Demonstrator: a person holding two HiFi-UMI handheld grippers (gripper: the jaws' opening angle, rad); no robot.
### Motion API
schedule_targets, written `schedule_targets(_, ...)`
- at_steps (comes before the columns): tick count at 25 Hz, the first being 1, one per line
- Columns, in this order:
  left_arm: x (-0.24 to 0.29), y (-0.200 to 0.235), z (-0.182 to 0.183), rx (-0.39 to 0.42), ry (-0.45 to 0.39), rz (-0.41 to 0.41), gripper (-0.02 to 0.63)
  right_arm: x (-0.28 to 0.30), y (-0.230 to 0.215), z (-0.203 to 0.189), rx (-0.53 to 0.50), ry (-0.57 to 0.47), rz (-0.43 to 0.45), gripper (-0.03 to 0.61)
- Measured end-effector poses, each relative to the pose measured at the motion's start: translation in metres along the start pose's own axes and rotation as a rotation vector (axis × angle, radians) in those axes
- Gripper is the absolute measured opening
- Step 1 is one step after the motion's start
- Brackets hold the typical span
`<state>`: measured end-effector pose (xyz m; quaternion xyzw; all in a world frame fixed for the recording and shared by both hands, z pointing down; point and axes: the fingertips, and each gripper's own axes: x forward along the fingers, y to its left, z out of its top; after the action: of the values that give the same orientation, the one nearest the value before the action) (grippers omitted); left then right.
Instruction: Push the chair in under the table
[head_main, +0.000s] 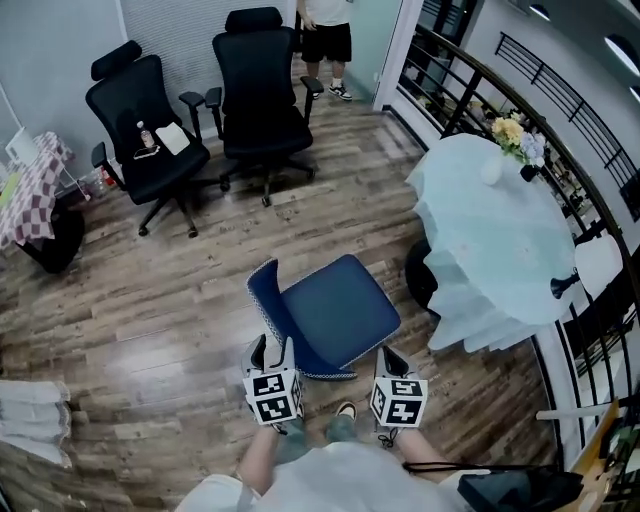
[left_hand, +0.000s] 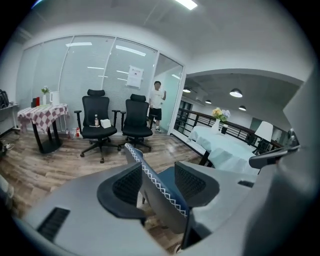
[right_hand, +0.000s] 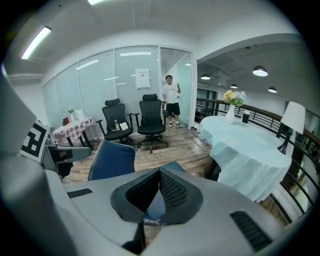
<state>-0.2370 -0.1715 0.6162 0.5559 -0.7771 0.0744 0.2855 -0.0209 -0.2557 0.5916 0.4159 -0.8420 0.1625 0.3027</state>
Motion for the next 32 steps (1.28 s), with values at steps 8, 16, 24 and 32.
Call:
schedule_targets(8, 0.028, 0.007, -0.030, -0.109, 0.086, -0.008, 0.229, 0.000, -0.002, -0.017, -0.011, 0.050, -0.011, 0.018)
schedule_targets(16, 0.042, 0.004, -0.034, -0.103, 0.112, -0.043, 0.206, -0.003, -0.004, -0.020, -0.007, 0.058, -0.027, 0.018)
schedule_targets(24, 0.041, -0.002, -0.035, -0.087, 0.143, -0.061, 0.199, -0.009, -0.014, -0.018, 0.027, 0.040, -0.054, 0.018)
schedule_targets(32, 0.043, -0.010, -0.035, -0.075, 0.143, -0.071, 0.199, -0.012, -0.028, -0.025, 0.057, 0.042, -0.072, 0.018)
